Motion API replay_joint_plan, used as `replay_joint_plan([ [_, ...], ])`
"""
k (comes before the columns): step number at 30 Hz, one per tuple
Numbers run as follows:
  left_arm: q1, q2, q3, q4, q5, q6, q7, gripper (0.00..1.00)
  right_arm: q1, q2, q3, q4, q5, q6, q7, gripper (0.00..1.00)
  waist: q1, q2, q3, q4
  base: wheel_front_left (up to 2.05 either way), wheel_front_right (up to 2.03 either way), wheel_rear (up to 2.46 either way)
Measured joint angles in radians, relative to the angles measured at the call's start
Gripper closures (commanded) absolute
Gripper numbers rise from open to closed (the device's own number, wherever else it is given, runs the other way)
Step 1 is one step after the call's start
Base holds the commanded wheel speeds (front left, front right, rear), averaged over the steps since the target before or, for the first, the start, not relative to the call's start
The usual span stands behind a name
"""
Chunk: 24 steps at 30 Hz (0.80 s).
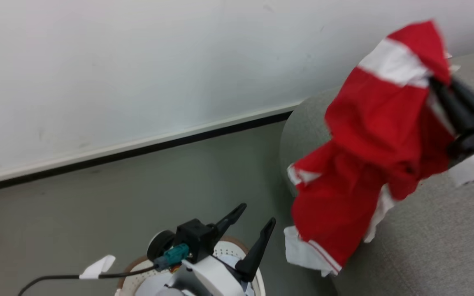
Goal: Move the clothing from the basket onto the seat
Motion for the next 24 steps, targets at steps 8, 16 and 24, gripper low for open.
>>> replay_joint_plan([
  [8, -0.073, -0.004, -0.008, -0.01, 0.014, -0.017, 0.009, 0.0, -0.171, -0.069, -0.174, 0.108, -0.077, 0.0, 0.0, 1.0, 0.0, 0.0, 0.103, 0.032, 0.0, 0.0, 0.0],
  [16, -0.169, -0.011, -0.019, -0.032, 0.04, -0.037, 0.023, 0.0, -0.403, -0.137, -0.3, 0.262, -0.172, 0.0, 0.025, 1.0, 0.0001, 0.0, 0.238, 0.073, 0.0, 0.0, 0.0],
  [24, -0.276, -0.019, -0.031, -0.056, 0.071, -0.06, 0.045, 0.0, -0.512, -0.201, -0.371, 0.439, -0.281, 0.0, 0.06, 1.0, 0.0002, 0.0, 0.384, 0.11, 0.0, 0.0, 0.0],
])
